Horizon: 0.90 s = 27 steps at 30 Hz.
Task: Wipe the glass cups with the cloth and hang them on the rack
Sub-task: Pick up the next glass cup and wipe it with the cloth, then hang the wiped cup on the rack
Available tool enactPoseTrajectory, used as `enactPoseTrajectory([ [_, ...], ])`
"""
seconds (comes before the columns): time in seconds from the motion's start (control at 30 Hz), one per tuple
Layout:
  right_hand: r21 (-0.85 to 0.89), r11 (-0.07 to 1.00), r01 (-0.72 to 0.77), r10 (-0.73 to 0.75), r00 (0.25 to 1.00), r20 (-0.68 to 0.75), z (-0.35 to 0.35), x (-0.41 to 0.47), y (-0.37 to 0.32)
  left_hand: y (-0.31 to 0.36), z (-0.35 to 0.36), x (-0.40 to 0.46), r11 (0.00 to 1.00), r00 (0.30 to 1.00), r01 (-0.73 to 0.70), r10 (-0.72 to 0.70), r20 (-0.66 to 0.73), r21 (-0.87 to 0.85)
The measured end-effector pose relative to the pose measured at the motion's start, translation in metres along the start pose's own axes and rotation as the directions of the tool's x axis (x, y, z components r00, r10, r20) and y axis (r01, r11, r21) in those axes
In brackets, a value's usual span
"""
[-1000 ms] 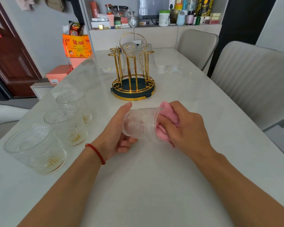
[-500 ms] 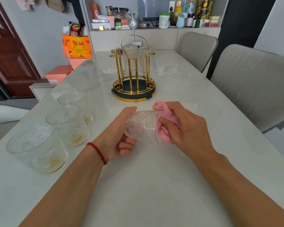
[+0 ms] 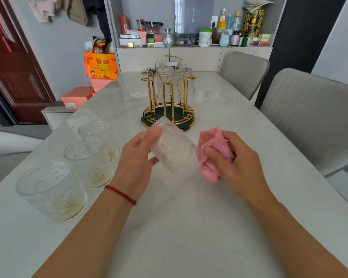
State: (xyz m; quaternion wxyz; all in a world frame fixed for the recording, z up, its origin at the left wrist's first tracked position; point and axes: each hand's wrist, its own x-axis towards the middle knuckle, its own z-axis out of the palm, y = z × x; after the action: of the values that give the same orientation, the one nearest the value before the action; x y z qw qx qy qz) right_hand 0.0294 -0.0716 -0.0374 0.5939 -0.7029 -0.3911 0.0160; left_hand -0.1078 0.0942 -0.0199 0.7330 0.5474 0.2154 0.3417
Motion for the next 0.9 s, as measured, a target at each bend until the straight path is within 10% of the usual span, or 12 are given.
enactPoseTrajectory([
  [0.1, 0.080, 0.996, 0.037, -0.038, 0.999, 0.018, -0.003, 0.004, -0.005, 0.001, -0.003, -0.002, 0.910, 0.952, -0.262, 0.299, -0.070, 0.321],
  [0.2, 0.194, 0.976, 0.096, -0.118, 0.987, 0.110, -0.002, 0.002, -0.014, -0.005, -0.005, -0.003, 0.613, 0.838, -0.430, 0.545, 0.039, 0.662],
  [0.37, 0.098, 0.946, 0.308, -0.323, 0.887, 0.329, 0.012, -0.002, -0.020, -0.015, 0.004, 0.001, 0.212, 0.651, -0.615, 0.680, 0.338, 0.759],
  [0.5, 0.044, 0.904, 0.426, -0.399, 0.800, 0.449, 0.005, -0.002, -0.021, -0.007, -0.009, 0.006, 0.269, 0.709, -0.573, 0.638, 0.302, 0.774],
  [0.9, 0.091, 0.970, 0.227, -0.244, 0.927, 0.284, 0.000, 0.003, -0.024, -0.004, -0.013, 0.001, 0.362, 0.809, -0.493, 0.524, 0.264, 0.791],
])
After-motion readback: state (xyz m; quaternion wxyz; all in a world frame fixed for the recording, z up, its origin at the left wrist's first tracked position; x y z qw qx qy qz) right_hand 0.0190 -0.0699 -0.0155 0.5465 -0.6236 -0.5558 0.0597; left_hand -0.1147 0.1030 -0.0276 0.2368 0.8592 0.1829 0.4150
